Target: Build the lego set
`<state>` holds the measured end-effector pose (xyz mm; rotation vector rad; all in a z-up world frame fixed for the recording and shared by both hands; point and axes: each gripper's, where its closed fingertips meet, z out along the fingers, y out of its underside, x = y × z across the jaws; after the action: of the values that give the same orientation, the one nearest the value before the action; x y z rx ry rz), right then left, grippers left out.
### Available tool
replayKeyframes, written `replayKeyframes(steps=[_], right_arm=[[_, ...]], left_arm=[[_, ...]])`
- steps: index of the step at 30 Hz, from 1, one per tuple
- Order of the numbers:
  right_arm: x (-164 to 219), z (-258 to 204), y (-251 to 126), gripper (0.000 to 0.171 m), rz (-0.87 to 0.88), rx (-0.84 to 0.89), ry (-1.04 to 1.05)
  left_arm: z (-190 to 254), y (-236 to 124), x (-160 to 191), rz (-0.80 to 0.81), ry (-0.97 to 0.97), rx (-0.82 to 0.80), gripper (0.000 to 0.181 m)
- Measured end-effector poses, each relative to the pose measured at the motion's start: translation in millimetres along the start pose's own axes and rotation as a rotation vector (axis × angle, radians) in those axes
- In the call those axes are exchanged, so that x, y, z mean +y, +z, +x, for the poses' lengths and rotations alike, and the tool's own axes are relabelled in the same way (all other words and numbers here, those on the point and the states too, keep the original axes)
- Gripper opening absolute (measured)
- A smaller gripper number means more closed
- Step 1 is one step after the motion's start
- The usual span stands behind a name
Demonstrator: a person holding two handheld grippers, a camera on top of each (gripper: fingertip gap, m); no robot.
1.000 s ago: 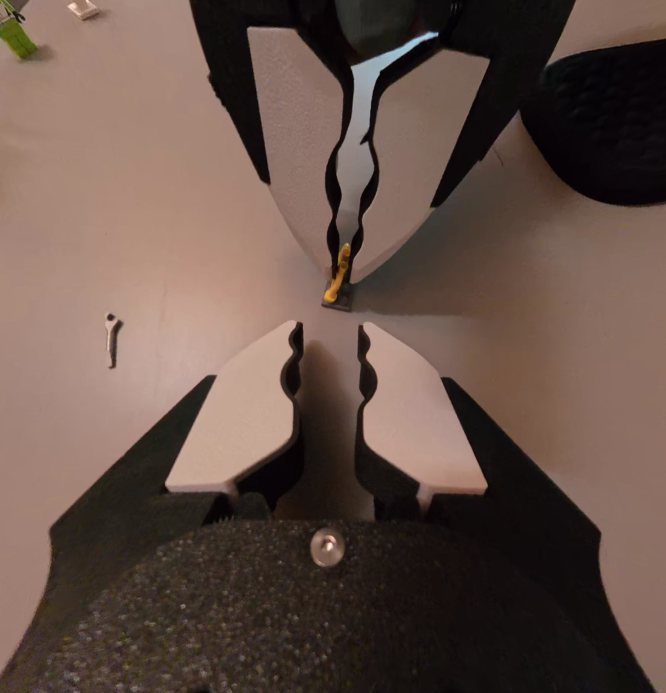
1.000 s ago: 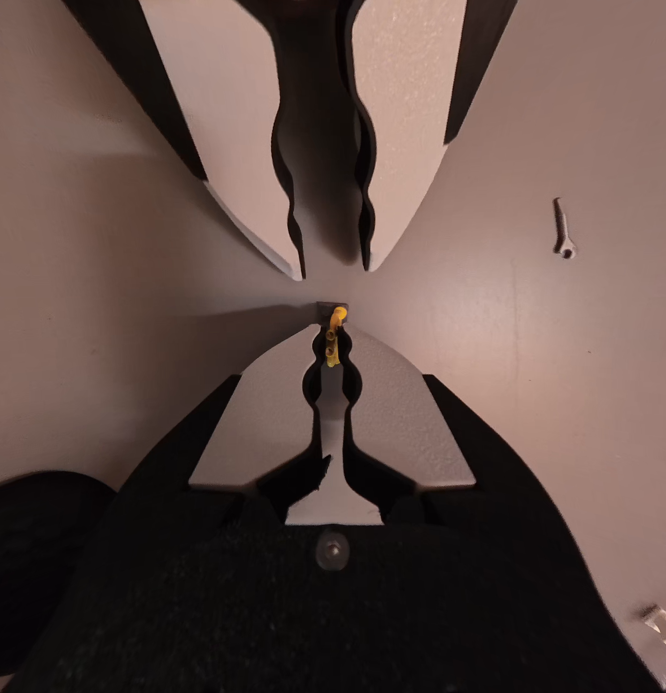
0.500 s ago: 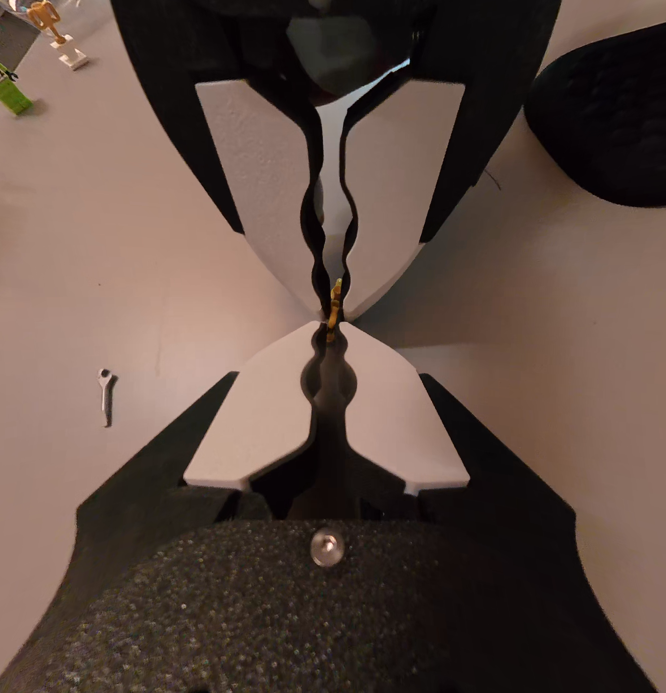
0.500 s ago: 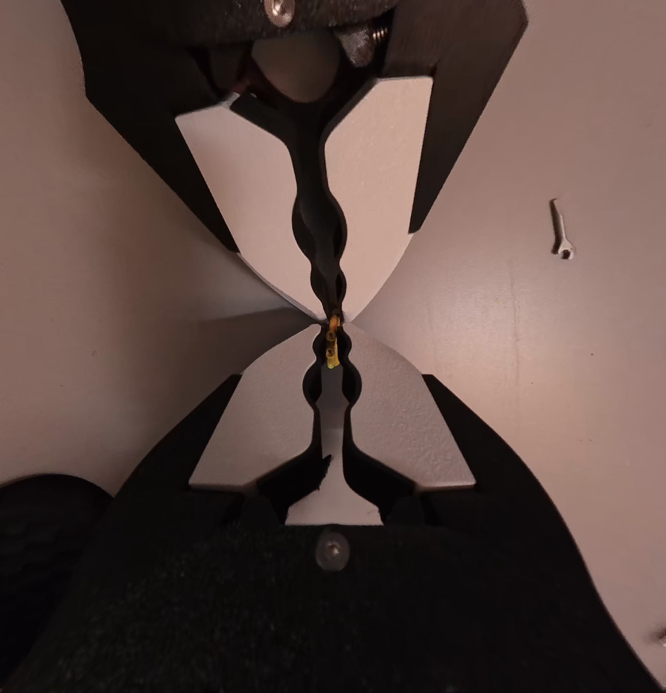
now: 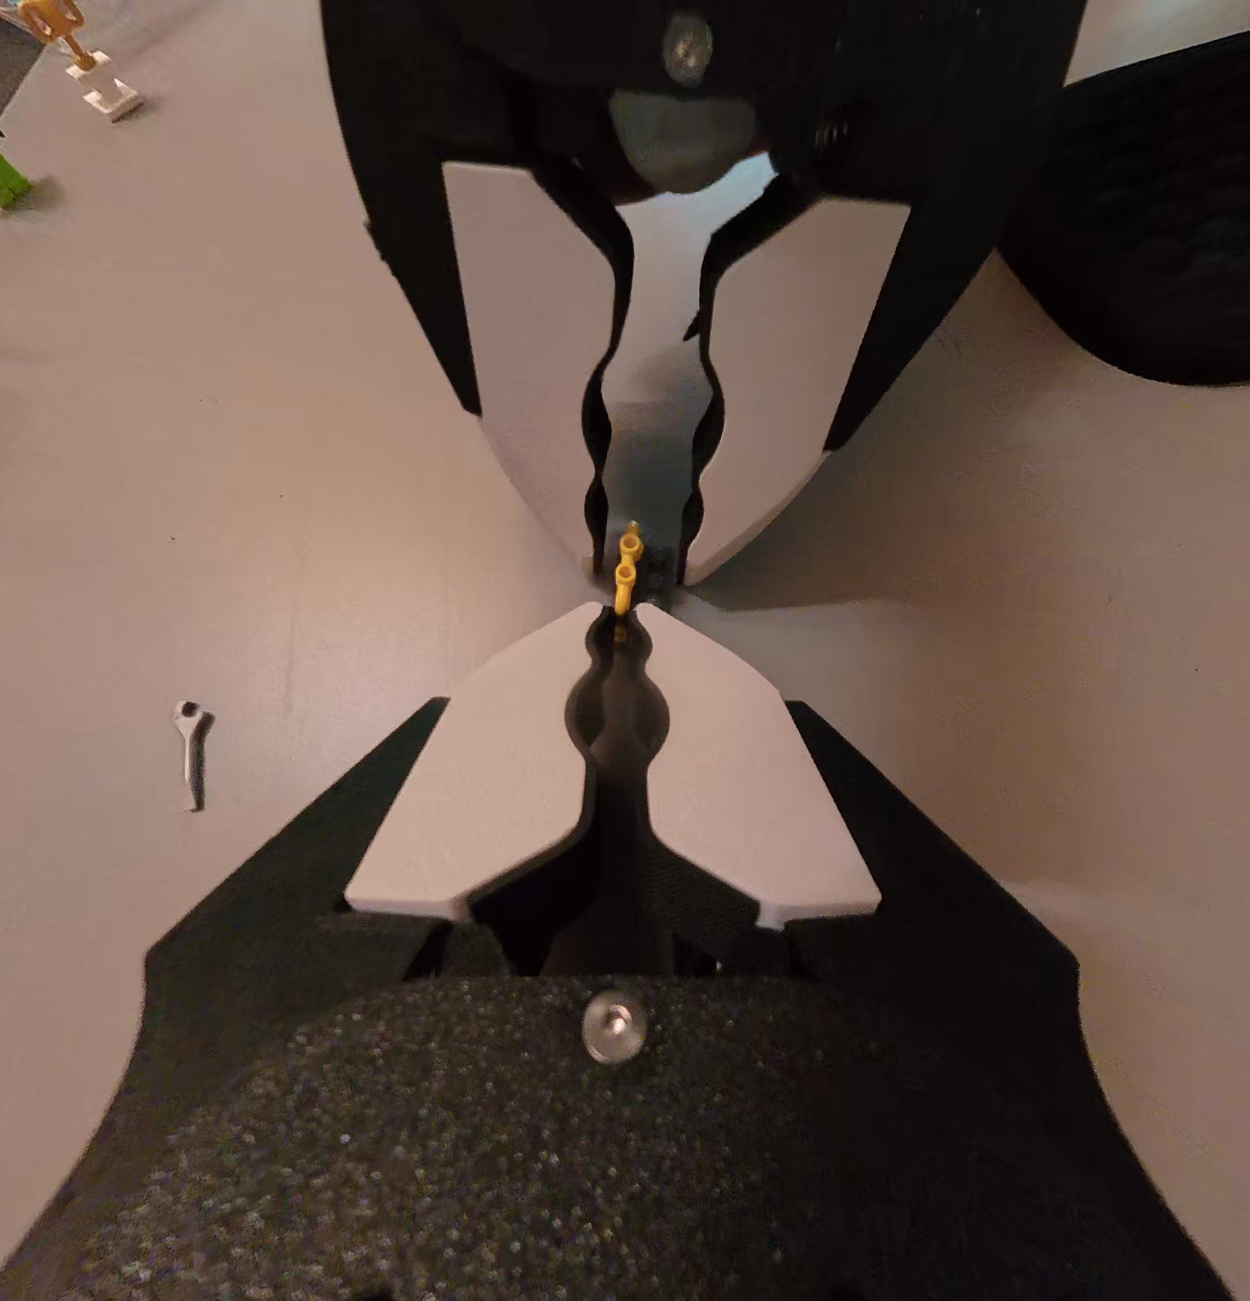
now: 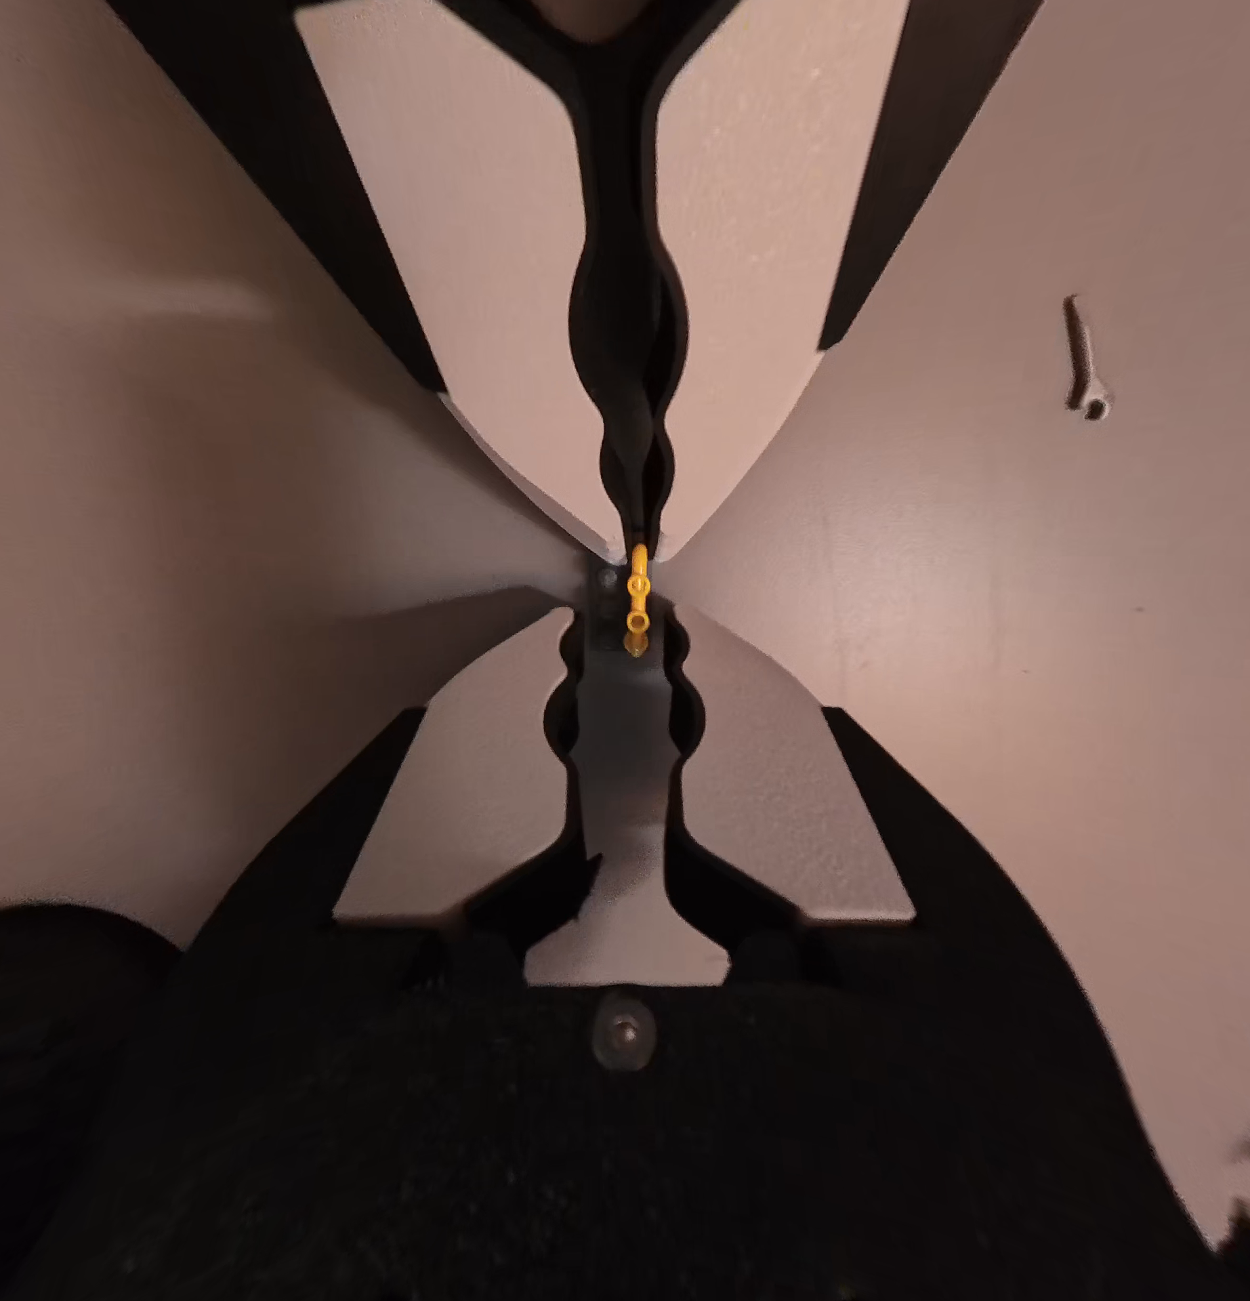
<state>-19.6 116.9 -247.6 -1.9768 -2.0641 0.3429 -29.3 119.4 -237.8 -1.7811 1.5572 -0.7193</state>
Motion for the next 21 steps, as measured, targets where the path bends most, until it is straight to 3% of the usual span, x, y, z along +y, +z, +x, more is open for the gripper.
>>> replayKeyframes(steps=[12, 21], right_arm=[[-3.1, -5.7, 0.4, 0.015, 0.122, -0.028, 0.011], [-2.9, -10.4, -1.3, 0.015, 0.182, -0.044, 0.051]], left_arm=[[3.3, -2.0, 1.1, -0.012, -0.004, 0.020, 0.004], [7.3, -6.4, -0.5, 0.003, -0.010, 0.041, 0.014]])
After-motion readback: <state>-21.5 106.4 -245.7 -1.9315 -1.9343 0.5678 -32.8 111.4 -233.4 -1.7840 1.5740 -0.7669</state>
